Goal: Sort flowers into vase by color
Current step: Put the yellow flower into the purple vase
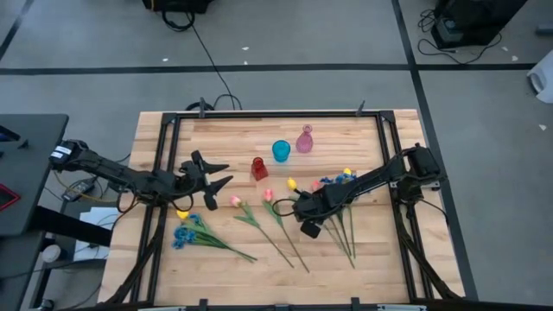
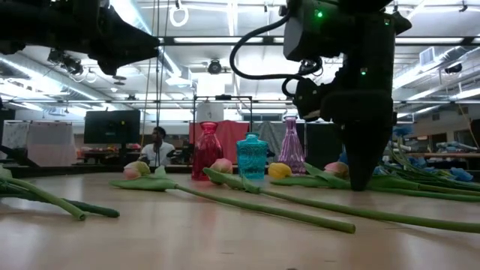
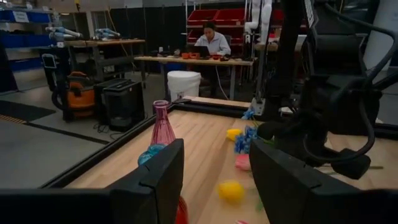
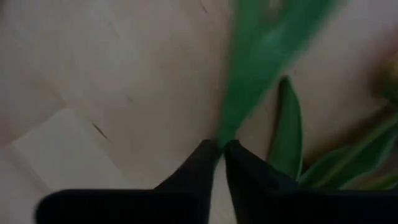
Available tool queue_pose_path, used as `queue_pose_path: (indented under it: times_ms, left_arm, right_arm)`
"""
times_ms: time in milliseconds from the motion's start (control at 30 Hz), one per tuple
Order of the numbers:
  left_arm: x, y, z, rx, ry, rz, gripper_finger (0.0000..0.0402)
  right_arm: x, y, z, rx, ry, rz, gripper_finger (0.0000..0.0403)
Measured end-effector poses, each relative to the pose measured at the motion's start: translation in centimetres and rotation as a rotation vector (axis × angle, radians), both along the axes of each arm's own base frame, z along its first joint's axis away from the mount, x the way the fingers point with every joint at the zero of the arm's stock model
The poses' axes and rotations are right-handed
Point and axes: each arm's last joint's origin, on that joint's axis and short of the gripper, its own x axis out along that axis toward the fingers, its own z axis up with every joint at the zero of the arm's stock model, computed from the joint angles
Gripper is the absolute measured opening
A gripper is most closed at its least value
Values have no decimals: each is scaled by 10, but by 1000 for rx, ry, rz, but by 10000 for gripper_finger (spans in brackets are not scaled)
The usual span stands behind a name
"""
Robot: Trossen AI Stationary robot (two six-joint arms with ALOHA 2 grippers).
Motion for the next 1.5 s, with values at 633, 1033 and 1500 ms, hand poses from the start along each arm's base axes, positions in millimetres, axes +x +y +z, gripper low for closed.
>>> queue_pose_path:
  times_ms: [633,1033,1500]
  left_arm:
    - [1,0,-6,73,24,-12,188]
    - [3,-1,-9,68,-4,-11,188]
    - [3,-3,-10,37,-7,-55,188]
  right_arm:
    - [-12,-48,109,-315,-504,-78,3]
    - [-12,-141,183,-742,-892,-77,3]
    - [-24,-196,202,-899,-1012,-31,4]
